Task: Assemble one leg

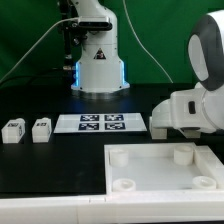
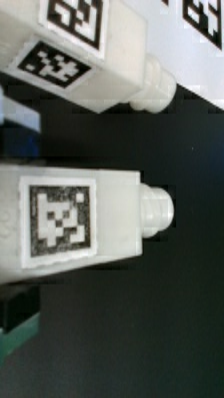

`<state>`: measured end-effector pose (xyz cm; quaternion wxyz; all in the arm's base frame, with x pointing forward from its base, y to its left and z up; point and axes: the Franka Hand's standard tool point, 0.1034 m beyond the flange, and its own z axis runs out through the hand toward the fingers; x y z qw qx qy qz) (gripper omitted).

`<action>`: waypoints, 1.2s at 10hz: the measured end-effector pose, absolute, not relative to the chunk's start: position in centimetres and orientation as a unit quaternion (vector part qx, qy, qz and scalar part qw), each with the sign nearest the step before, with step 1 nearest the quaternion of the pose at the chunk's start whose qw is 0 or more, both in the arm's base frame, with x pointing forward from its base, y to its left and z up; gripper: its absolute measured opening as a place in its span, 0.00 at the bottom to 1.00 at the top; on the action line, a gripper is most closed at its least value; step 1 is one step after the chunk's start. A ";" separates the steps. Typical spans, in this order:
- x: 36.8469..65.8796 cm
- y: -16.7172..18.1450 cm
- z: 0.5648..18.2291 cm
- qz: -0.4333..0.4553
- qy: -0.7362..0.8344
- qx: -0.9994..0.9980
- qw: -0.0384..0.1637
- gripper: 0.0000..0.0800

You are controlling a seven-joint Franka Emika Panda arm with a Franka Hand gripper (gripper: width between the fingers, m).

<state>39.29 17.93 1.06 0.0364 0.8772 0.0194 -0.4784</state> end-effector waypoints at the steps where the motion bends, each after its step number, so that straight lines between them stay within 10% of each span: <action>1: 39.3 17.9 1.1 -0.478 0.019 0.877 0.036 0.36; 9: 39.3 17.9 1.1 -0.478 0.019 0.877 0.036 0.37; 12: 42.8 17.1 4.0 -0.432 0.046 0.901 0.019 0.37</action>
Offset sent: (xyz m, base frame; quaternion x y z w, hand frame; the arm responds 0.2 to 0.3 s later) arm 0.0000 0.0000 0.0000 0.0000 0.0000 0.0000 1.0000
